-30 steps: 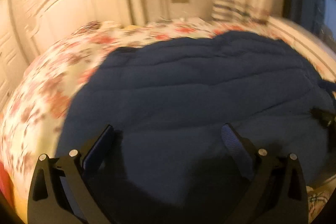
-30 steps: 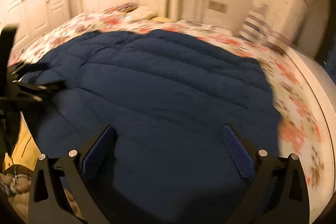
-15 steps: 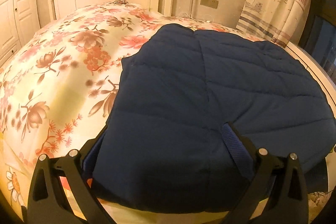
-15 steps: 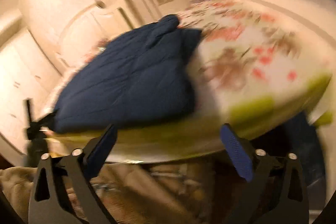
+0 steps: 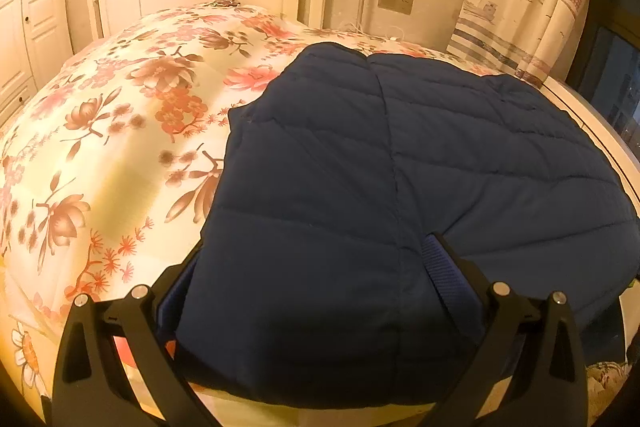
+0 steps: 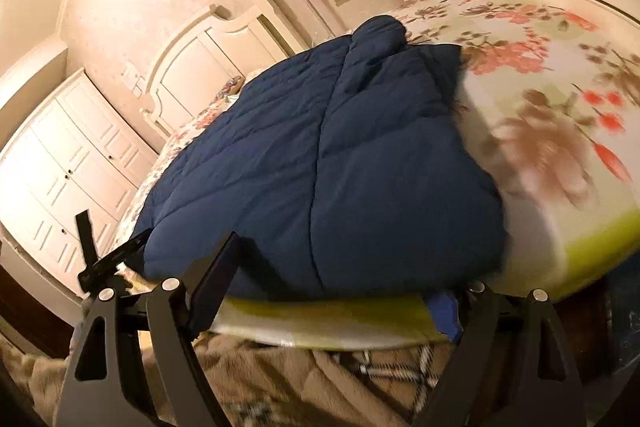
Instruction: Fold large clothes
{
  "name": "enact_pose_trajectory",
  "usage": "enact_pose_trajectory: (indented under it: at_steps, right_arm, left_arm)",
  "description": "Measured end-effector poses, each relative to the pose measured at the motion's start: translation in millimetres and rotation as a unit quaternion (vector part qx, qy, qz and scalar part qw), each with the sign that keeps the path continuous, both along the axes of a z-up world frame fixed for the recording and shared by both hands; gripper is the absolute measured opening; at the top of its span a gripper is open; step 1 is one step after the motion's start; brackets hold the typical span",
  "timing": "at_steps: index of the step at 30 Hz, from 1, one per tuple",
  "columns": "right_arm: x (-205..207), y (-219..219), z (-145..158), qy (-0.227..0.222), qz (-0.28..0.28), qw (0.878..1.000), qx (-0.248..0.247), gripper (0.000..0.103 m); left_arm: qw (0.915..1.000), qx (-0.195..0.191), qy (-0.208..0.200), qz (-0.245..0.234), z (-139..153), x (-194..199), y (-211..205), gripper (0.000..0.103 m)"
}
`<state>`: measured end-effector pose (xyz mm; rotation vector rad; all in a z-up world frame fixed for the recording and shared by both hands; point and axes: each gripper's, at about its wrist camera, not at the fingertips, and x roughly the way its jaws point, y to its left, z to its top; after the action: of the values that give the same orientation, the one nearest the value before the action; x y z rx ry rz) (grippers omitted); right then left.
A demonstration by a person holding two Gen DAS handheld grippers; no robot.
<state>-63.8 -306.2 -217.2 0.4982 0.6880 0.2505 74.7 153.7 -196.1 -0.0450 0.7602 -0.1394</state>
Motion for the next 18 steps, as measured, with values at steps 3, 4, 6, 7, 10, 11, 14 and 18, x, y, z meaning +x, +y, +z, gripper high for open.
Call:
enact_pose_trajectory:
  at_steps: [3,4,6,7,10,11,14,18]
  right_arm:
    - [26.0,3.5,7.3,0.002,-0.015,1.0,0.019,0.088]
    - [34.9,3.2,6.0,0.01,-0.021,0.999,0.034,0.089]
    - [56.1,8.2,2.2,0.018,-0.039,0.998,0.048,0.092]
    - [61.0,12.6,3.4,0.017,-0.045,0.998,0.042,0.093]
    - [62.2,11.7,3.4,0.0,-0.065,0.996,0.068,0.076]
    - [56.4,3.5,0.4,-0.011,-0.074,0.993,0.092,0.057]
    - [41.8,-15.9,-7.5,-0.034,-0.075,0.987,0.14,0.042]
    - [30.9,-9.7,-0.8,-0.062,-0.075,0.988,0.122,0.041]
  left_arm:
    - [1.0,-0.003,0.002,-0.005,-0.7,1.3,0.4,0.101]
    - [1.0,-0.004,0.002,-0.006,-0.8,2.0,0.6,0.101]
    - [0.9999,-0.006,0.002,-0.009,-1.4,2.3,0.7,0.101]
    - [0.9999,-0.007,0.002,-0.008,-1.6,2.4,0.4,0.101]
    - [0.9999,-0.007,0.01,0.003,2.7,3.2,-0.8,0.101]
    - [0.9998,0.006,0.012,0.012,8.5,3.5,-5.0,0.101]
    - [0.9985,0.045,-0.027,0.012,34.3,0.0,-26.7,0.1]
    - [0.9963,0.046,-0.072,-0.013,85.3,25.1,-76.8,0.101]
